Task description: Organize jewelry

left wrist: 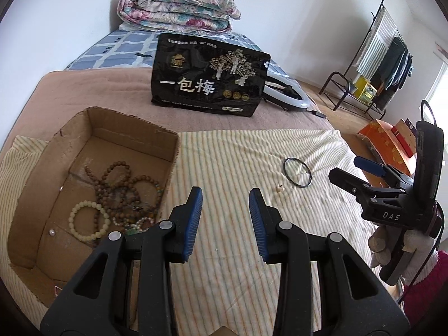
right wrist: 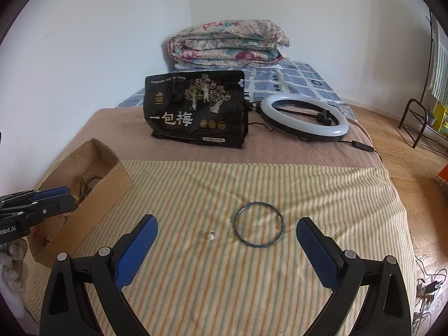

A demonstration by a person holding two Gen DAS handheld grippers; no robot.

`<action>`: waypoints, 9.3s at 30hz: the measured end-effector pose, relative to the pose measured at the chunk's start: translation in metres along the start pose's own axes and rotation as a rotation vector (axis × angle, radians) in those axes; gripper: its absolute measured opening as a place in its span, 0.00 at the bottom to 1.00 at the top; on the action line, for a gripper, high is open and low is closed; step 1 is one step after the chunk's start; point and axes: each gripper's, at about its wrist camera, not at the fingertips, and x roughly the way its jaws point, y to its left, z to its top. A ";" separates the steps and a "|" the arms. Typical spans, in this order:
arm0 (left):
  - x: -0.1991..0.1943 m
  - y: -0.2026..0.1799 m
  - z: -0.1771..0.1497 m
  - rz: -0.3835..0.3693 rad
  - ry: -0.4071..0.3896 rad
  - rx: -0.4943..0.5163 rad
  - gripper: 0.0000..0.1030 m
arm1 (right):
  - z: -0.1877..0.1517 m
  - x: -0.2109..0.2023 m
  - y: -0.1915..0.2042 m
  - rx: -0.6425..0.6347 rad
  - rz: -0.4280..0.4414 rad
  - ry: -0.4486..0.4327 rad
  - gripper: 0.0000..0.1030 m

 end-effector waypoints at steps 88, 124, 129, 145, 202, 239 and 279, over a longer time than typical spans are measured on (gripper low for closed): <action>0.064 -0.073 0.005 0.003 0.021 0.136 0.06 | 0.001 0.022 -0.017 -0.145 0.034 0.059 0.71; -0.082 0.061 0.002 0.134 -0.121 0.020 0.06 | 0.037 -0.027 0.143 -0.245 0.162 -0.015 0.71; -0.091 0.080 -0.001 0.148 -0.128 -0.006 0.06 | 0.041 -0.025 0.166 -0.269 0.179 -0.014 0.71; -0.106 0.127 -0.007 0.175 -0.120 -0.066 0.06 | 0.051 0.002 0.223 -0.316 0.228 0.012 0.71; -0.211 0.051 -0.037 0.303 -0.268 0.060 0.48 | 0.039 -0.117 0.176 -0.173 0.268 -0.147 0.88; -0.221 0.030 -0.055 0.438 -0.303 0.040 0.99 | 0.010 -0.131 0.115 -0.029 0.128 -0.192 1.00; -0.229 0.028 -0.055 0.432 -0.310 0.031 1.00 | 0.009 -0.139 0.121 -0.051 0.129 -0.200 1.00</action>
